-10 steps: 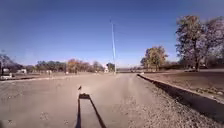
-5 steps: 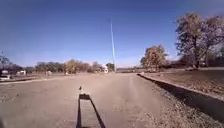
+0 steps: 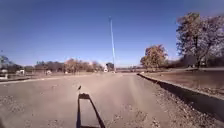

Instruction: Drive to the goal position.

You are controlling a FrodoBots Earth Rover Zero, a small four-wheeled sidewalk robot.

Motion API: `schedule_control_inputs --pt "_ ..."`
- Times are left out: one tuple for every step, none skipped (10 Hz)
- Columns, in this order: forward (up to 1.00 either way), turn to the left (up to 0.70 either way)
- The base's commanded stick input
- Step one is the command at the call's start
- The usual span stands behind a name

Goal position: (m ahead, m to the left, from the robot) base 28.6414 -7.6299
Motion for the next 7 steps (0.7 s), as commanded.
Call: schedule_control_inputs --pt "0.5 0.0" --pt "0.5 0.0" --pt "0.5 0.0" --pt "0.5 0.0" --pt "0.5 0.0" --pt "0.5 0.0" --pt "0.5 0.0"
